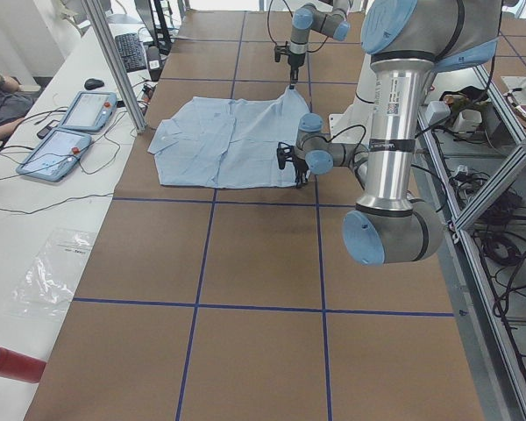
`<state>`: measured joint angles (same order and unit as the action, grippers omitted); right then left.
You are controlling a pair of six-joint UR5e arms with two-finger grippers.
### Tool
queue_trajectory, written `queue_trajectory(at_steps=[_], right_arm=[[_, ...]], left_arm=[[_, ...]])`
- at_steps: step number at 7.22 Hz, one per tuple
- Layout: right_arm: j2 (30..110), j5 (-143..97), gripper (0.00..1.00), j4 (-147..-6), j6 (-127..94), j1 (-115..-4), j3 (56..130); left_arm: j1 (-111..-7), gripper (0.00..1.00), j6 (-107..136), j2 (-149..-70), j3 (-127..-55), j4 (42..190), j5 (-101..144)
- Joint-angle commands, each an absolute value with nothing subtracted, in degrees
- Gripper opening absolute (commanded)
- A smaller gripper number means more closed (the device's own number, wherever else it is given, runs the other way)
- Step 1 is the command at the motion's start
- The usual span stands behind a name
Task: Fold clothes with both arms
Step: 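Lower both grippers and grasp the hem corners nearest the robot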
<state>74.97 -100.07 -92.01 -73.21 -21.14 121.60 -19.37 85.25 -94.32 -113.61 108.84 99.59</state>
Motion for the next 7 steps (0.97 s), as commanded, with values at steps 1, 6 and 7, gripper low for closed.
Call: queue_trajectory(at_steps=[1,6,7], right_arm=[[75.0,-100.1,0.0,-92.0,-73.2,-21.3,121.6],[73.7,-102.8,0.0,-91.8,-73.1,-27.7,121.5],[73.7,-102.9,0.0,-91.8,-73.1,-28.0,121.6]], left_arm=[[-19.9,0.0,85.3,-94.3,-114.1,108.8,99.7],[-24.1,0.0,81.5,-94.4,-115.9,108.8,100.3],[-24.8,0.0,80.5,-94.8,-116.4,108.8,100.5]])
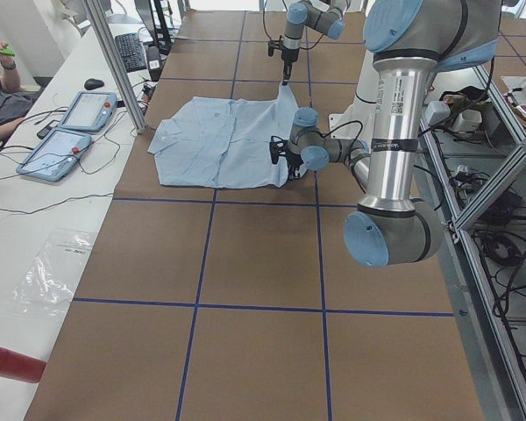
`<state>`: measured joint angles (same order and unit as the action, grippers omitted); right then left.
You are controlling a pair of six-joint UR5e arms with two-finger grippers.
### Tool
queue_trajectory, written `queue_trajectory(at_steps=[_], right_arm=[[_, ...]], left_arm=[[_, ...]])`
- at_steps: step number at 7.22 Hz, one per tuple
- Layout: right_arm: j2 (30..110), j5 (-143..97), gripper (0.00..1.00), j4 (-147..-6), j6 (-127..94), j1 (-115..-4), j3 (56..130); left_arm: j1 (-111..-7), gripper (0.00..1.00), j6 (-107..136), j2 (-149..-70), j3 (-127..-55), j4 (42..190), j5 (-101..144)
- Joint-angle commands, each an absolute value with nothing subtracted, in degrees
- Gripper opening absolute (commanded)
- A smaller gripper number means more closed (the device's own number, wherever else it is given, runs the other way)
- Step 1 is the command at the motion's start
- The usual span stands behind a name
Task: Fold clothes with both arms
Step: 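Lift the hem with both grippers and fold it toward the collar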
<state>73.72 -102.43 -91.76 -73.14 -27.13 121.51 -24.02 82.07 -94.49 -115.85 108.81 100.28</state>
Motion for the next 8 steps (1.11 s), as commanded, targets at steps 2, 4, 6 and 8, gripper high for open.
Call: queue_trajectory(at_steps=[2,4,6,8], right_arm=[[73.3,-103.7,0.0,-91.7,-73.1,-29.8,121.6],[71.3,-104.3,0.0,-91.8,-73.3,-32.2,121.4],[67.7,-104.7,0.0,-91.8,-73.3,-35.8,118.5],[63.1,-108.4,0.0,-91.7,-73.1,-42.1,112.6]], left_arm=[[-26.8,0.0,78.2,-95.4,-116.5,109.0,100.5],[-34.0,0.0,71.6,-97.6,-116.4,109.0,103.9],[-45.9,0.0,64.0,-100.3,-114.9,108.8,113.2],[-49.2,0.0,63.5,-108.3,-106.1,108.9,114.4]])
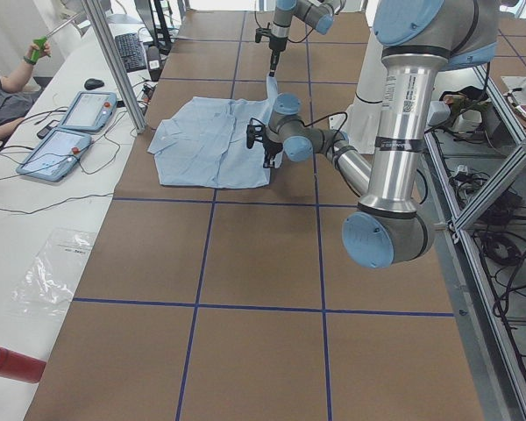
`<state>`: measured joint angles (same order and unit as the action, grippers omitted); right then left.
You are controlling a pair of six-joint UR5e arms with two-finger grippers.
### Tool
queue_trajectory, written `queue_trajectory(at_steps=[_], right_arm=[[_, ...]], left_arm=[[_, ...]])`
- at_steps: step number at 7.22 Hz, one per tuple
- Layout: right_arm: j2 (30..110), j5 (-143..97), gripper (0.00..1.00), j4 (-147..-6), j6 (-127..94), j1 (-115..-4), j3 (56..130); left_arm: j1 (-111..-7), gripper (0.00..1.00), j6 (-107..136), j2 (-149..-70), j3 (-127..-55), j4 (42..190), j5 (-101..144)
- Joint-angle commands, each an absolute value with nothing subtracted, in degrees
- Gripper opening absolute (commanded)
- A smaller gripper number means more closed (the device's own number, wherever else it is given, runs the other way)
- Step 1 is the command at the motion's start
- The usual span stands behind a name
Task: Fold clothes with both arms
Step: 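Lift the hem with both grippers and fold it toward the collar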
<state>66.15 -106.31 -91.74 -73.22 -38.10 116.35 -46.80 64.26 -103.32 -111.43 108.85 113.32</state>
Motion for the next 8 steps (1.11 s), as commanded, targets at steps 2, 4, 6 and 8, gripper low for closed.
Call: queue_trajectory(at_steps=[2,4,6,8], right_arm=[[57.6,-111.0,0.0,-91.6,-72.7,-46.7,106.2],[54.2,-111.5,0.0,-83.9,-72.9,-49.5,96.4],[45.6,-112.5,0.0,-79.4,-72.2,-52.1,80.9],[41.3,-112.9,0.0,-75.3,-72.1,-53.7,71.7]], left_arm=[[-52.4,0.0,63.5,-115.1,-99.4,109.0,114.5],[-55.1,0.0,63.6,-120.1,-92.4,109.8,114.5],[-57.3,0.0,64.3,-123.7,-83.5,115.8,114.5],[-57.4,0.0,68.8,-128.6,-73.7,122.0,114.5]])
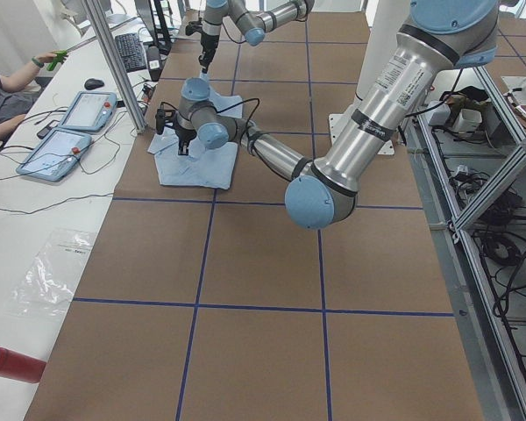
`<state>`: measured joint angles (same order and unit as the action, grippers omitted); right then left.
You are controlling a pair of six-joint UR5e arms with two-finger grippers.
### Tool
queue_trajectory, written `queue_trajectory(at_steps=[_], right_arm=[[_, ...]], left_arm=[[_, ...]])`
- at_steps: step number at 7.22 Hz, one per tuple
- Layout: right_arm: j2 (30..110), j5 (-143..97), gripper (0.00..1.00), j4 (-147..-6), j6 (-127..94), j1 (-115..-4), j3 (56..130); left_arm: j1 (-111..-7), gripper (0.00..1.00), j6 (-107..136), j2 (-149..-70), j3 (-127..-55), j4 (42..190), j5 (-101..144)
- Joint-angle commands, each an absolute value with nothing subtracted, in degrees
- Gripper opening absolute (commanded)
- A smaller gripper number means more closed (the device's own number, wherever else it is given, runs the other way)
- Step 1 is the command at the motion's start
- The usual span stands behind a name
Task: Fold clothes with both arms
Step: 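Lay the hem over the collar and open both grippers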
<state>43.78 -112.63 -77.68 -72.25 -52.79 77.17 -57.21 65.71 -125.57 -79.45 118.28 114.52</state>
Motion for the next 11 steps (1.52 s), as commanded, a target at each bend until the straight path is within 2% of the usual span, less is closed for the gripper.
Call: queue_trajectory(at_steps=[1,2,4,6,8,9,10,11], right_arm=[[40.1,-112.9,0.0,-74.8,-71.6,-53.8,68.4],[38.8,-112.9,0.0,-74.7,-70.9,-54.0,65.2],[38.8,-112.8,0.0,-69.3,-70.5,-53.7,59.5],[38.8,-112.8,0.0,-69.2,-70.4,-53.4,59.0],[38.4,-112.8,0.0,-69.1,-70.4,-53.3,59.4],[38.6,-112.2,0.39,-67.1,-70.4,-52.6,59.4],[39.3,-109.1,0.99,-64.8,-70.1,-51.2,59.3],[39.3,-109.1,1.0,-64.7,-67.6,-51.3,59.2]], left_arm=[[-57.3,0.0,70.2,-131.2,-68.9,124.9,114.4],[-57.3,0.0,71.2,-133.0,-63.9,128.5,114.4],[-57.2,0.0,72.1,-133.3,-60.4,131.8,114.2],[-57.1,0.0,72.6,-134.3,-55.5,136.0,114.0],[-57.0,0.0,72.6,-134.9,-55.5,136.1,114.0],[-57.0,0.78,72.5,-135.1,-55.6,136.1,114.0],[-56.8,0.99,73.4,-135.2,-55.9,136.0,113.9],[-56.9,0.99,74.5,-135.0,-56.1,136.1,113.9]])
